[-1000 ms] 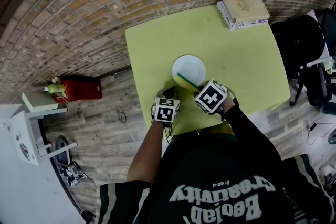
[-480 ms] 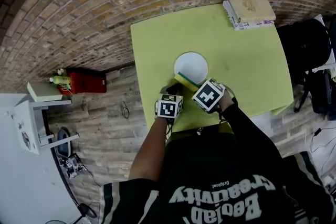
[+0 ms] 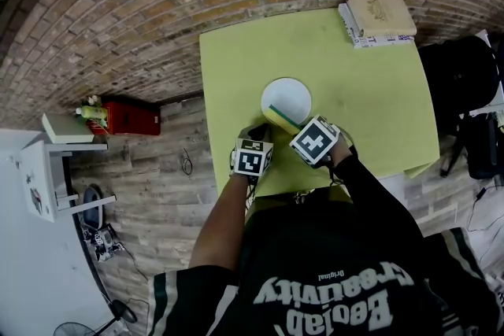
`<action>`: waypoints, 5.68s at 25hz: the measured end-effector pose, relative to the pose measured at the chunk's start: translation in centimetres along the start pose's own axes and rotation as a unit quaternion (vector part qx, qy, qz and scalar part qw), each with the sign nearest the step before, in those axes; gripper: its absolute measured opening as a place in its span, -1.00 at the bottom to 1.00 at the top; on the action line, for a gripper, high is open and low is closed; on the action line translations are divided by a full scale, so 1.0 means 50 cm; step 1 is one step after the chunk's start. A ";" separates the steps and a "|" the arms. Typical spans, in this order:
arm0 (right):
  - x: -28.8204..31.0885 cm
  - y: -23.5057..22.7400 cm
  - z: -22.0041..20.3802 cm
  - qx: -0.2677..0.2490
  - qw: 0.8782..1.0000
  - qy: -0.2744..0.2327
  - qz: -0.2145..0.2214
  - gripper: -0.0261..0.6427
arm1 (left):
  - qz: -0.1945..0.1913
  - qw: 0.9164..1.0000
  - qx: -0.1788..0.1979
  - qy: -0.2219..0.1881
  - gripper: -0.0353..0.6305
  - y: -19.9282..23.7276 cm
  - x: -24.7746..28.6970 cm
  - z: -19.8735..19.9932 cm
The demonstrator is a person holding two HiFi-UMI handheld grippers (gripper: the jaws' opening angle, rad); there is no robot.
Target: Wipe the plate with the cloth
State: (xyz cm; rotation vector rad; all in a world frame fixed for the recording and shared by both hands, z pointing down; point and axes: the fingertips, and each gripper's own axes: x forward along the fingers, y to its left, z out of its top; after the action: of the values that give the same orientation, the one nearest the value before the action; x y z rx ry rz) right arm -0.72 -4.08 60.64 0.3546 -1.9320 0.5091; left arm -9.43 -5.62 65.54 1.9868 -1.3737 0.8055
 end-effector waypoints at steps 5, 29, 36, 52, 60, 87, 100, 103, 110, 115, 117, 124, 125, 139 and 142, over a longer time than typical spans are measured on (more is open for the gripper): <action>-0.005 -0.012 -0.010 0.008 1.000 -0.001 -0.001 -0.56 | 0.001 1.000 -0.001 -0.001 -0.87 0.001 0.002 -0.003; -0.076 -0.139 -0.116 0.084 0.993 0.024 -0.075 -0.56 | 0.006 1.000 0.005 -0.004 -0.87 0.002 0.001 -0.003; -0.082 -0.153 -0.117 0.093 0.992 0.005 -0.079 -0.56 | 0.007 1.000 0.006 -0.004 -0.87 0.001 0.000 -0.004; -0.035 -0.016 -0.032 -0.019 0.999 -0.023 -0.015 -0.56 | 0.012 1.000 0.011 -0.006 -0.87 -0.001 -0.001 -0.002; -0.012 0.031 -0.006 -0.006 1.000 -0.027 0.006 -0.56 | 0.011 1.000 0.012 -0.009 -0.87 0.000 -0.001 0.001; -0.011 0.009 -0.052 0.032 0.999 -0.007 0.003 -0.56 | 0.011 1.000 0.013 -0.008 -0.87 0.002 0.000 -0.003; -0.032 -0.028 -0.083 0.057 0.998 -0.007 -0.019 -0.56 | 0.012 1.000 0.014 -0.008 -0.87 0.002 0.000 -0.004; -0.037 -0.042 -0.089 0.067 0.997 -0.010 -0.026 -0.56 | 0.013 1.000 0.014 -0.008 -0.87 0.001 -0.001 -0.005; -0.052 -0.084 -0.104 0.094 0.994 -0.013 -0.048 -0.56 | 0.012 1.000 0.014 -0.009 -0.87 0.001 0.001 -0.004; -0.063 -0.116 -0.120 0.115 0.991 -0.014 -0.066 -0.56 | 0.014 1.000 0.015 -0.008 -0.87 0.000 0.002 -0.004; -0.067 -0.125 -0.125 0.121 0.990 -0.012 -0.073 -0.56 | 0.013 1.000 0.015 -0.008 -0.87 0.001 0.001 -0.004; -0.073 -0.129 -0.130 0.114 0.990 -0.012 -0.082 -0.56 | 0.012 1.000 0.015 -0.009 -0.87 0.000 0.000 -0.004; -0.075 -0.128 -0.133 0.115 0.990 -0.008 -0.083 -0.56 | 0.013 1.000 0.015 -0.009 -0.87 0.000 -0.001 -0.004; -0.073 -0.045 -0.079 0.033 0.998 -0.029 -0.049 -0.56 | 0.016 1.000 0.018 -0.010 -0.87 -0.001 0.000 -0.005; -0.063 -0.019 -0.074 0.024 0.999 -0.026 -0.035 -0.56 | 0.016 1.000 0.018 -0.010 -0.87 -0.002 0.000 -0.004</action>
State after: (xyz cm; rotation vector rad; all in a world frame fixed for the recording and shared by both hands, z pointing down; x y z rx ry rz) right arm 3.90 -2.98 59.20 0.4689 -1.9529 0.5062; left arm -9.38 -5.44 65.68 2.0096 -1.4148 0.8322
